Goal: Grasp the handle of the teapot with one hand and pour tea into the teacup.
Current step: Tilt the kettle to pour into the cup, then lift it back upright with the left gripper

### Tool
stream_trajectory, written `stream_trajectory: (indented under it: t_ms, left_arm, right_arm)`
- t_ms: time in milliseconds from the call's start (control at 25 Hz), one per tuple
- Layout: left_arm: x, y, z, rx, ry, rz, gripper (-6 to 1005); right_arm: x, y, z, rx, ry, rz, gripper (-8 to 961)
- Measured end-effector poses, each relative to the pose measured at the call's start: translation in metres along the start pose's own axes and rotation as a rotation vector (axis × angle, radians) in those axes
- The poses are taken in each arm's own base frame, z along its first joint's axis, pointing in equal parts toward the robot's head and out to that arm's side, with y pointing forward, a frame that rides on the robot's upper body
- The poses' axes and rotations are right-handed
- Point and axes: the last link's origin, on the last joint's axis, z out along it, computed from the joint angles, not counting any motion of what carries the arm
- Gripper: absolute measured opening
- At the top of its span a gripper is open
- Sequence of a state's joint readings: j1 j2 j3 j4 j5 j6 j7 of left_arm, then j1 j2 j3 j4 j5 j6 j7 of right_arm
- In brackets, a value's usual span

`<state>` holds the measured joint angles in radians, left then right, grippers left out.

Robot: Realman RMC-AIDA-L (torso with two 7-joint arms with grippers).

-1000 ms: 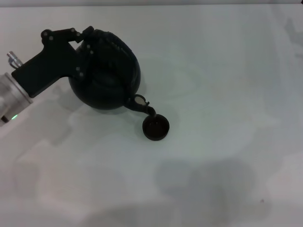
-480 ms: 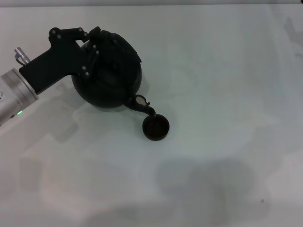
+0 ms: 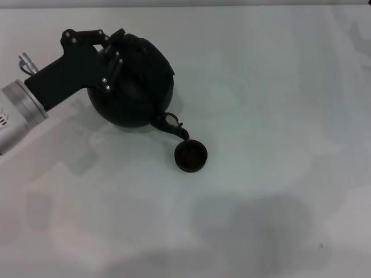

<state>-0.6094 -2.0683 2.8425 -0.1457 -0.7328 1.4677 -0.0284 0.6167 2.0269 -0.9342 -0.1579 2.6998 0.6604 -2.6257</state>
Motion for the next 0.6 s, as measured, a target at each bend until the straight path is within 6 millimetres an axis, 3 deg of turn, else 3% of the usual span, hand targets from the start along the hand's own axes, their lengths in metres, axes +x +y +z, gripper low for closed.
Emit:
stream_trajectory:
  t_ms: [600]
  left_arm:
    - [0.0055, 0.0075, 0.0084, -0.04, 0.032, 0.123, 101]
  right_arm:
    - [0.0048, 0.0025, -0.0011, -0.004, 0.014, 0.023, 830]
